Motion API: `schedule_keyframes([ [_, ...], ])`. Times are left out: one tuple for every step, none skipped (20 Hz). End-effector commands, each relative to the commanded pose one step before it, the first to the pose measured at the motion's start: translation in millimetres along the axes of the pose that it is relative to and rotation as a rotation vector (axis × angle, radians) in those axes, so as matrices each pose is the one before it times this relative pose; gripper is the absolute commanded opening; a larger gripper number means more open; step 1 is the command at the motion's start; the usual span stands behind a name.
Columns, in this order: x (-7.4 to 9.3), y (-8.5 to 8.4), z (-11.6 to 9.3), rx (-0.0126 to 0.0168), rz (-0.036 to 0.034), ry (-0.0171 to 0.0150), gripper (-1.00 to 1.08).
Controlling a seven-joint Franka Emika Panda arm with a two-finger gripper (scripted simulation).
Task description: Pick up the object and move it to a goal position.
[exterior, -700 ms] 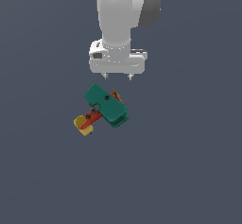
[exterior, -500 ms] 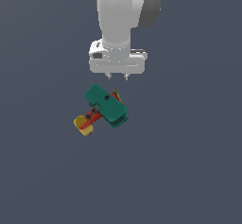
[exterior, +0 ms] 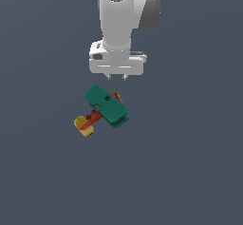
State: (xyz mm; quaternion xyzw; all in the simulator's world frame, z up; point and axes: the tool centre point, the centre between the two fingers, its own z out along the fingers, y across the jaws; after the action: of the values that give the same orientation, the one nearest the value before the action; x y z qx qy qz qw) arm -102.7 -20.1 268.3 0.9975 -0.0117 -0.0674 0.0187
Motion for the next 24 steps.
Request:
schedule_keyframes([
  [-2.22,3.35,3.47,-0.0205,0.00121,-0.00769,0.28],
  [-1.02,1.55,1.63,-0.00969,0.00053,-0.00349,0.28],
  [-1.09,1.64,1.73,-0.01034,0.00054,-0.00366,0.28],
  [-1.14,1.73,1.85,-0.01102,0.00054,-0.00383,0.28],
  [-1.2,1.81,1.96,-0.0117,0.00053,-0.00398,0.28],
  [-1.24,1.89,2.05,-0.01225,0.00051,-0.00408,0.28],
  [-1.27,1.92,2.12,-0.01273,0.00048,-0.00414,0.28],
  [-1.3,1.97,2.18,-0.01311,0.00044,-0.00415,0.28],
  [-1.3,1.97,2.21,-0.01332,0.00039,-0.00411,0.28],
  [-1.28,1.94,2.21,-0.01332,0.00034,-0.00399,0.28],
  [-1.26,1.91,2.2,-0.01332,0.00029,-0.00388,0.28],
  [-1.24,1.88,2.2,-0.01334,0.00023,-0.00376,0.28],
  [-1.23,1.86,2.19,-0.01332,0.00018,-0.00364,0.28],
  [-1.21,1.83,2.19,-0.01332,0.00013,-0.00352,0.28],
  [-1.19,1.8,2.18,-0.01333,0.00007,-0.00341,0.28],
  [-1.18,1.78,2.17,-0.01332,0.00002,-0.00329,0.28],
  [-1.16,1.75,2.17,-0.01332,-0.00003,-0.00317,0.28],
  [-1.15,1.72,2.16,-0.01331,-0.00009,-0.00305,0.28],
  [-1.13,1.7,2.15,-0.0133,-0.00014,-0.00293,0.28],
  [-1.11,1.67,2.14,-0.01329,-0.00019,-0.0028,0.28],
  [-1.1,1.64,2.13,-0.0133,-0.00024,-0.00268,0.28],
  [-1.08,1.62,2.12,-0.01327,-0.0003,-0.00256,0.28],
  [-1.06,1.58,2.11,-0.01327,-0.00035,-0.00243,0.28],
  [-1.05,1.56,2.1,-0.01325,-0.0004,-0.00231,0.28],
])
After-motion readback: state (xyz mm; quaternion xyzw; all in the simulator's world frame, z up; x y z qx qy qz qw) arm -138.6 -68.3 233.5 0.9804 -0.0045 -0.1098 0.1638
